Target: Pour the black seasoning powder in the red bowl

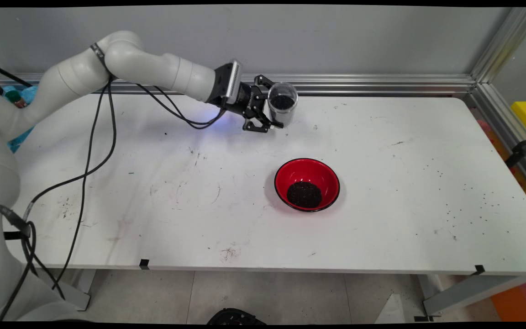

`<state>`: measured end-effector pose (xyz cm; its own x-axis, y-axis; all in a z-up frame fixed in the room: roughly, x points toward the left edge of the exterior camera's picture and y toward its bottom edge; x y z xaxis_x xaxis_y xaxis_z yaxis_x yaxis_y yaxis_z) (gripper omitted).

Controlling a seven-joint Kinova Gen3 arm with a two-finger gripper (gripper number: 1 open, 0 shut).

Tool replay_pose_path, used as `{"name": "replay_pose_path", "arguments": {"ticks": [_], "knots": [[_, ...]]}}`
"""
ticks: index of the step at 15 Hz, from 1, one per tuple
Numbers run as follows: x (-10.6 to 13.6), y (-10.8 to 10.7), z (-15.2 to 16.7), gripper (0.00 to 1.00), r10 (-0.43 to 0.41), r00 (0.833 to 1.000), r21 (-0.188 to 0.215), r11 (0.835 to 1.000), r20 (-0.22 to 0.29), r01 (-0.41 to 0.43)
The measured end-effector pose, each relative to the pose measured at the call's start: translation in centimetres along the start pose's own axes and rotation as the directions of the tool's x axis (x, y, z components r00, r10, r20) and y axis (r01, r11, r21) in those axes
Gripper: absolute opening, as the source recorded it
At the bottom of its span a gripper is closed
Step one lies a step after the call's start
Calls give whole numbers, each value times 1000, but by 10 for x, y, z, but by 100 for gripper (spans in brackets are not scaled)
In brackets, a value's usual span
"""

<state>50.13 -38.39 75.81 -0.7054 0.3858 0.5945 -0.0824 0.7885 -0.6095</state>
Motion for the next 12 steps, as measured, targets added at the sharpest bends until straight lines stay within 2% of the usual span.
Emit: {"name": "replay_pose_path", "arguments": {"ticks": [5,9,12], "knots": [[9,3,16,0,159,987,4,987,4,-159],[14,7,27,0,256,967,6,967,7,-256],[16,9,36,0,336,942,15,941,14,-337]]}}
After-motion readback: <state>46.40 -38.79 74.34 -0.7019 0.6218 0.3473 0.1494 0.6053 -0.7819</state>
